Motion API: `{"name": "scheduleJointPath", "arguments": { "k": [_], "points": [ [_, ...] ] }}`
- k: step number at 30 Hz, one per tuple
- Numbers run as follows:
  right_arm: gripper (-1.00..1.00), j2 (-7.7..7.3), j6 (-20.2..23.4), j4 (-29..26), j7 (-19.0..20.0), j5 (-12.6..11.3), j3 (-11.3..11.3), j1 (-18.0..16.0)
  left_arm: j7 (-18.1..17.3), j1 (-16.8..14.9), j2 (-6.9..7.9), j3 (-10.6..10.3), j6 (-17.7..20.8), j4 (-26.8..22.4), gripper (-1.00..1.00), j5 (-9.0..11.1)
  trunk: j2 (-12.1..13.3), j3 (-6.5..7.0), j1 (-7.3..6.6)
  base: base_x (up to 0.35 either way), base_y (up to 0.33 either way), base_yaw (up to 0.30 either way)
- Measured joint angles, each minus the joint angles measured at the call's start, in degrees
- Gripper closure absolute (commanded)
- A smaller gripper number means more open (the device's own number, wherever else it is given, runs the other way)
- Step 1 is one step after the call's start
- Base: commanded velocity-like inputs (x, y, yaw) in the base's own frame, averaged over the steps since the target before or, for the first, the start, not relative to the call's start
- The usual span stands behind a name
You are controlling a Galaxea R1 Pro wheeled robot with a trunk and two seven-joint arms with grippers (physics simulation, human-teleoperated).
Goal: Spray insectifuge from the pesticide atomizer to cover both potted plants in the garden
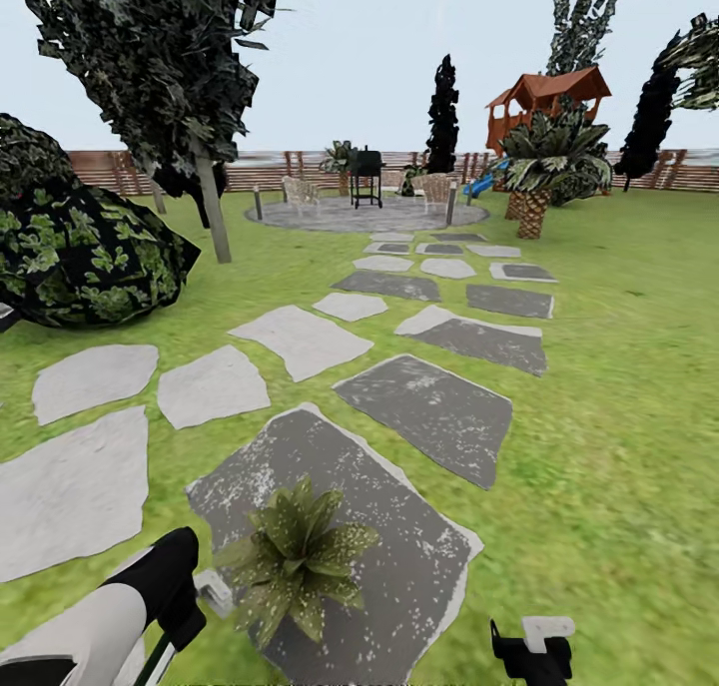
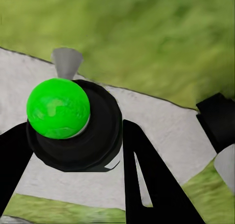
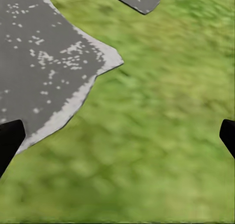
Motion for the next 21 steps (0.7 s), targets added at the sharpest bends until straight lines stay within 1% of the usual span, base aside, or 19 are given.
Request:
{"name": "scheduleJointPath", "arguments": {
  "k": [2,4,10,13,16,21],
  "points": [
    [-1.00,0.00,0.0,0.0,0.0,0.0,0.0,0.0,0.0,0.0,0.08,0.1,0.0,0.0,1.00,0.0,0.0,0.00,-0.01,-0.022,0.324,-0.005],
    [-1.00,0.00,0.0,0.0,0.0,0.0,0.0,0.0,0.0,0.0,0.16,0.1,0.0,0.0,1.00,-0.1,0.0,0.00,-0.01,-0.005,0.144,-0.142],
    [-1.00,-0.01,0.0,0.0,0.0,0.0,0.0,0.0,0.0,0.1,0.05,0.1,-0.1,0.3,1.00,0.0,0.0,0.00,-0.01,-0.001,0.019,-0.279],
    [-1.00,-0.01,0.0,0.0,0.0,0.0,0.0,0.0,0.0,0.1,-0.25,0.1,-0.1,0.1,1.00,0.1,0.0,0.00,-0.01,0.000,0.001,-0.265],
    [-1.00,0.00,0.0,0.0,0.0,0.0,0.0,0.0,-0.3,0.1,-0.34,-0.3,-0.2,-0.7,1.00,-0.1,0.0,0.00,-0.01,0.000,0.000,-0.062],
    [-1.00,-0.08,0.0,0.0,0.0,0.1,0.0,0.0,-0.7,-1.0,-0.15,-0.5,0.0,-0.9,1.00,-0.9,0.0,0.00,-0.01,0.000,0.000,-0.005]
  ]
}}
